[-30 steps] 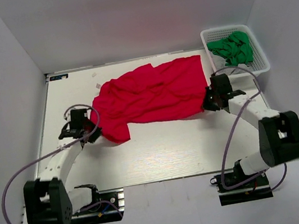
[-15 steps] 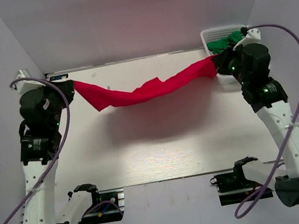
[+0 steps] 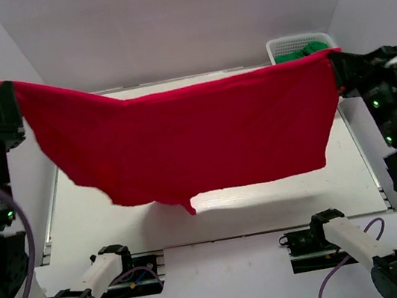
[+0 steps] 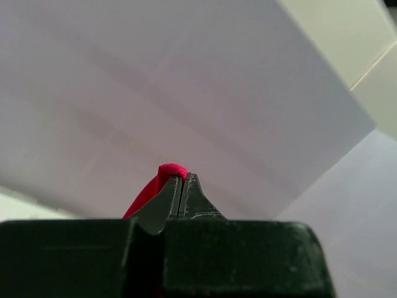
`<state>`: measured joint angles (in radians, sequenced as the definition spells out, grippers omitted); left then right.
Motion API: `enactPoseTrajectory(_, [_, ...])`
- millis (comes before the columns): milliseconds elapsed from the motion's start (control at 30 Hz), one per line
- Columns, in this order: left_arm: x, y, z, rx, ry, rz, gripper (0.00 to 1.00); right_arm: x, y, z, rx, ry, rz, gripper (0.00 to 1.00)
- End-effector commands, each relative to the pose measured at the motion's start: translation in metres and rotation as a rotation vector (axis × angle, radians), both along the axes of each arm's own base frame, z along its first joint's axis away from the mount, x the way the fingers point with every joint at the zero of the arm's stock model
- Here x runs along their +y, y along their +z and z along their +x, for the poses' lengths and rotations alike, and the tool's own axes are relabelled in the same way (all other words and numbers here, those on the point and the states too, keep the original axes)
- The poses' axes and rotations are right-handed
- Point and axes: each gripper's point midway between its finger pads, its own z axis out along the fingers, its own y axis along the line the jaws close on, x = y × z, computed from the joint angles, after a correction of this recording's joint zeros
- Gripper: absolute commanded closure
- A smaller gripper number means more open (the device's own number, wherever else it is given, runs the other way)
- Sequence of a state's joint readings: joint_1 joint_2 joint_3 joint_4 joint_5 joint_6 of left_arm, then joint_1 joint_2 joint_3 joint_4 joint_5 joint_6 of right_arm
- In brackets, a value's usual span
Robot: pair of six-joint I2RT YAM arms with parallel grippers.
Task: Fold and stack the t-shirts
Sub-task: Flatten out the tshirt
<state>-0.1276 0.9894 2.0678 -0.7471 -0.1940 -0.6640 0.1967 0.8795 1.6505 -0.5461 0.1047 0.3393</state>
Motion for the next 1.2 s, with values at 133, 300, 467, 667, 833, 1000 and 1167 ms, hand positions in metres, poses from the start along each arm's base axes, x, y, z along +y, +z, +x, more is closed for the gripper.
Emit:
enactPoseTrajectory(133, [0.015,0.039,-0.060,-0.137,0.051,0.025,1.00,-0.009,0.046,-0.061,-0.118,0.019,-0.010,1.00])
enactPoseTrajectory(300, [0.015,0.062,-0.090,-0.234,0.042,0.041,1.00,-0.010,0.066,-0.088,-0.183,0.042,0.008,1.00])
enactPoseTrajectory(467, [0.010,0.078,-0.106,-0.311,0.026,0.085,1.00,-0.007,0.069,-0.088,-0.181,0.056,0.004,1.00])
enactPoseTrajectory(667, [0.003,0.066,-0.060,-0.236,0.016,0.101,1.00,-0.006,0.058,-0.061,-0.148,0.034,0.011,1.00])
enactPoseTrajectory(833, [-0.013,0.028,0.041,-0.054,-0.014,0.134,1.00,-0.004,0.012,0.012,-0.005,-0.037,0.019,1.00])
enactPoseTrajectory(1000, [-0.020,-0.054,0.154,0.178,0.012,0.161,1.00,0.009,-0.063,0.093,0.132,-0.052,0.024,1.00])
enactPoseTrajectory(1167, [-0.014,-0.145,0.260,0.402,0.086,0.182,1.00,0.030,-0.162,0.182,0.343,-0.034,-0.008,1.00])
